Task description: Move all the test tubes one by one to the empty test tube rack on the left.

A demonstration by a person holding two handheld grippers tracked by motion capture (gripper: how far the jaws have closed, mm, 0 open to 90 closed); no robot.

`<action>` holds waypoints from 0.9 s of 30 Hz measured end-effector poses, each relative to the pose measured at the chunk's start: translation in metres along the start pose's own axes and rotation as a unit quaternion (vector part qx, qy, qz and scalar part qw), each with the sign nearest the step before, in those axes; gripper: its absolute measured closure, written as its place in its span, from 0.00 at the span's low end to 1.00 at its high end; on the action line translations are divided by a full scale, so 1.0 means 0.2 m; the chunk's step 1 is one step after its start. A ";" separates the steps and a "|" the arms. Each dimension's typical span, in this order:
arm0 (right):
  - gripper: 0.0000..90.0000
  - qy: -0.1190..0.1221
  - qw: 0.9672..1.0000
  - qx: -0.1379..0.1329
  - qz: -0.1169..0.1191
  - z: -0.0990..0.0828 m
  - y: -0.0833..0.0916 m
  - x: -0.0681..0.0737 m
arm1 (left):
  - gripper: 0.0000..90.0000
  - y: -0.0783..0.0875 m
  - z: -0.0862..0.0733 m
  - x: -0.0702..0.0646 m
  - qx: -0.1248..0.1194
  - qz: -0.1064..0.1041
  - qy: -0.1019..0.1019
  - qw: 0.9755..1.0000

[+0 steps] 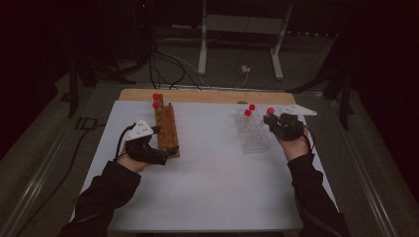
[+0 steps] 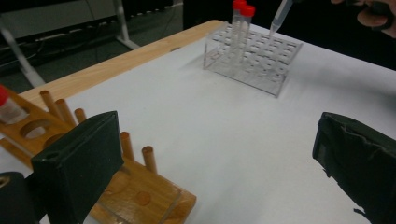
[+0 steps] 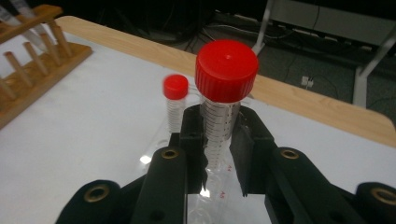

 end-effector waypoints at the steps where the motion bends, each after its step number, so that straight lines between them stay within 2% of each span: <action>1: 0.83 0.004 1.000 -0.003 0.003 0.01 0.01 0.01 | 0.03 0.00 0.00 -0.01 0.001 -0.003 0.000 1.000; 5: 0.83 0.011 1.000 -0.012 0.018 0.06 0.06 0.06 | 0.03 0.00 0.02 -0.03 0.000 -0.009 -0.001 1.000; 13: 0.83 0.035 0.997 -0.017 0.062 0.10 0.12 0.23 | 0.03 -0.01 0.05 -0.10 0.005 -0.027 -0.010 1.000; 27: 0.83 0.069 0.990 -0.011 0.126 0.04 0.13 0.51 | 0.03 -0.06 0.09 -0.22 0.012 -0.052 -0.038 0.998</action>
Point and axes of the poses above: each handheld gripper's, and its own axes: y roughly backward along the jaws, z roughly out of its top, x roughly to its left, the point moved 9 cm from there along -y, roughly forward along the jaws, and after that the axes turned 11 degrees about y, right-handed, at the moved point
